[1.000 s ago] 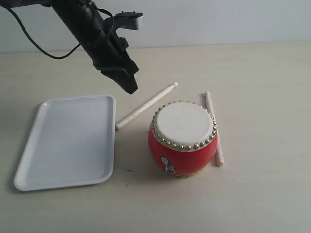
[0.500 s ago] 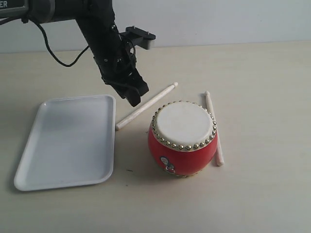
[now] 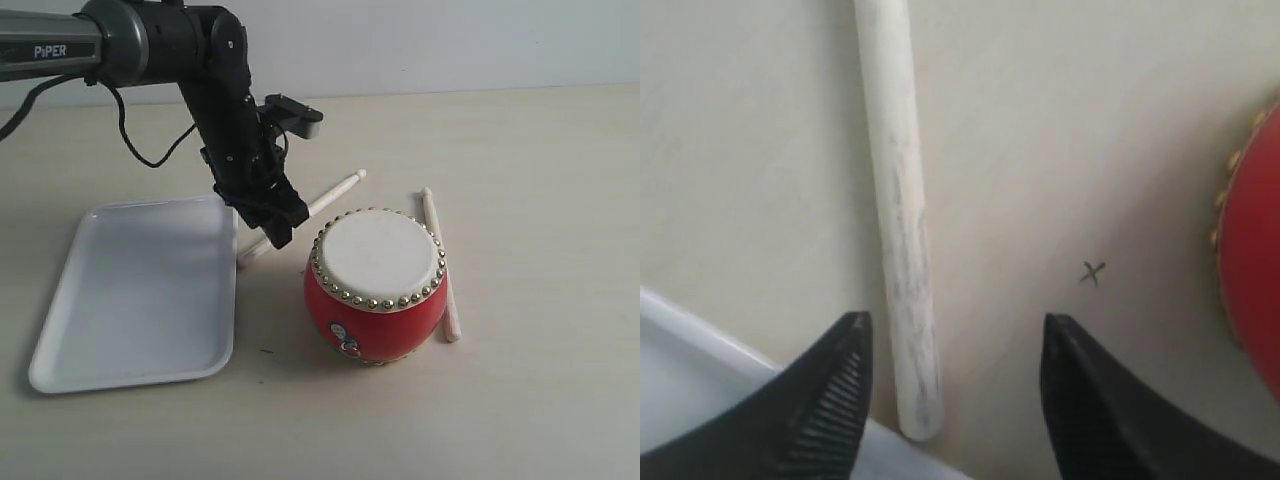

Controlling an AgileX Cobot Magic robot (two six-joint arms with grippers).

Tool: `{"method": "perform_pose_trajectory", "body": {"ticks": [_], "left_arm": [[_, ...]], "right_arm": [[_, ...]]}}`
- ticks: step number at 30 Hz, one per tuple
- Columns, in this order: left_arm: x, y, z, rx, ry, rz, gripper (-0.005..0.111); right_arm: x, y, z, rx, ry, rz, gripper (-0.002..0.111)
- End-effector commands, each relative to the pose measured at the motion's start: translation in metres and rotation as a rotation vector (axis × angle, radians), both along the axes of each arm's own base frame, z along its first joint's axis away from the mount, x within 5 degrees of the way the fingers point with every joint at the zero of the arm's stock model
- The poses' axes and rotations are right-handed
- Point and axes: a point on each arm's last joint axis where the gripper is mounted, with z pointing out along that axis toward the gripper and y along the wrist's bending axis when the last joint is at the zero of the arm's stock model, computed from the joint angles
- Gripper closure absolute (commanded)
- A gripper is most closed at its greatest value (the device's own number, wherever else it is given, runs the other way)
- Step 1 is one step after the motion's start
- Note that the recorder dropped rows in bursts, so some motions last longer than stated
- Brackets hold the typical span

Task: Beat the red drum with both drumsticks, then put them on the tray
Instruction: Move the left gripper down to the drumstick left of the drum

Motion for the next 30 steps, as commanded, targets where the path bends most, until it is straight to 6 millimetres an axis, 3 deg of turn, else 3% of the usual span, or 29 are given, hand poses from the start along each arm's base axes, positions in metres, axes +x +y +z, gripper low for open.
{"method": "perform_pose_trajectory", "body": {"ticks": [1,15,30], "left_arm": [[0.001,0.0,-0.011,0.024,0.024,0.011,0.055],[0.004,0.002,-0.032,0.064,0.025,-0.001,0.055],[0.008,0.004,-0.033,0.084,-0.019,-0.015,0.055]], "right_arm": [[0.0,0.0,-0.001,-0.004,-0.008,-0.004,0.108],[0.0,0.0,-0.001,-0.004,-0.008,-0.004,0.108],[0.0,0.0,-0.001,-0.004,-0.008,-0.004,0.108]]}}
